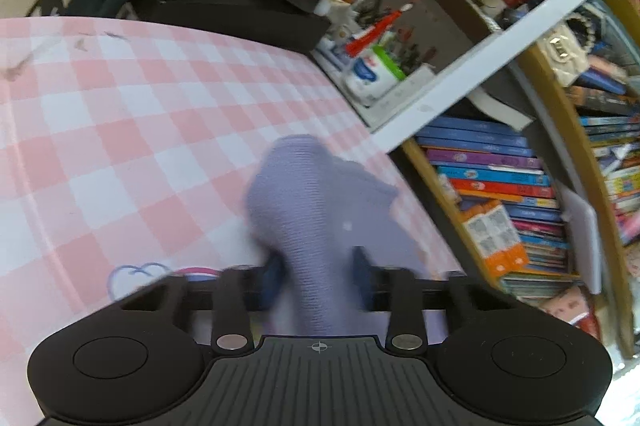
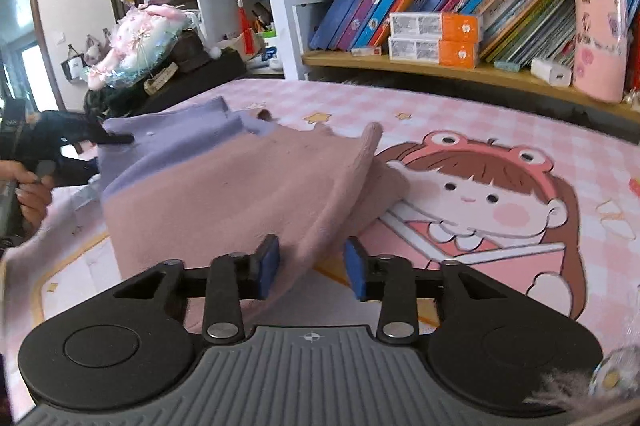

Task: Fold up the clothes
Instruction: 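Lift the lavender edge with the left gripper and fold it over onto the pink half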

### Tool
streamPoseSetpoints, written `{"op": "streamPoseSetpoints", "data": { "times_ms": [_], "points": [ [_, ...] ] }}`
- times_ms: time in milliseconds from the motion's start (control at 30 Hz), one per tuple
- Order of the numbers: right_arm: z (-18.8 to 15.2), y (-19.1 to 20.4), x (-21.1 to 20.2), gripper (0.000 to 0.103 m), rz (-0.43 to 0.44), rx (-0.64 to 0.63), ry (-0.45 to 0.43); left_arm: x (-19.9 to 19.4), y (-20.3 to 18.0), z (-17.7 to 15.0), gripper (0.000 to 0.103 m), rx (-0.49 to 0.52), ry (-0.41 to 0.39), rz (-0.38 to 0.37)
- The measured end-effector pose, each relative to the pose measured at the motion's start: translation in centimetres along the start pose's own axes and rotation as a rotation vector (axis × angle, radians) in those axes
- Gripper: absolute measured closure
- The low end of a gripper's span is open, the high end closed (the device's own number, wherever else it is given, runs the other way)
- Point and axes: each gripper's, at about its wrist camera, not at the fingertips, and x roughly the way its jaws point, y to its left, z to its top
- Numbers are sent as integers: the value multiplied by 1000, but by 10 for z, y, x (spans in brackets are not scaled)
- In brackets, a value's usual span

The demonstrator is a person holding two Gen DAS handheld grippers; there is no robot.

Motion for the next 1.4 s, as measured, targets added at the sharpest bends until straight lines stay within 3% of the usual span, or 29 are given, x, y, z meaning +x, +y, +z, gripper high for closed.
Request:
{"op": "streamPoseSetpoints", "data": {
  "times_ms": [100,300,400,500,567,667,700,767,833,933,1133,1400],
  "points": [
    [-1,-1,0,82,24,21,9,1,8,3,86,-35,3,-26],
    [-1,-4,0,83,42,60,13,-29,-56,3,93,210,-74,-163],
    [-1,-5,1,83,42,71,13,-58,-123,-24,93,543,-121,-286],
    [-1,-7,1,82,44,81,12,-77,-177,-86,91,970,-116,-399],
    [-2,-8,1,82,47,87,12,-76,-195,-144,90,1264,-61,-384],
    [-2,-10,2,82,47,96,12,-63,-200,-235,85,1687,38,-292],
    [-2,-11,2,82,45,100,12,-58,-194,-261,79,1806,29,-238],
    [-2,-13,2,81,42,108,12,-53,-186,-287,79,1941,-43,-178],
    [-2,-12,2,81,38,107,11,-52,-186,-290,75,1955,-62,-163],
    [-2,-13,2,81,36,107,12,-55,-192,-278,67,1893,-69,-173],
    [-1,-15,3,76,22,111,13,-67,-204,-273,67,1814,-134,-207],
    [-2,-17,1,76,6,128,5,-75,-205,-280,65,1827,-109,-240]
  ]
}}
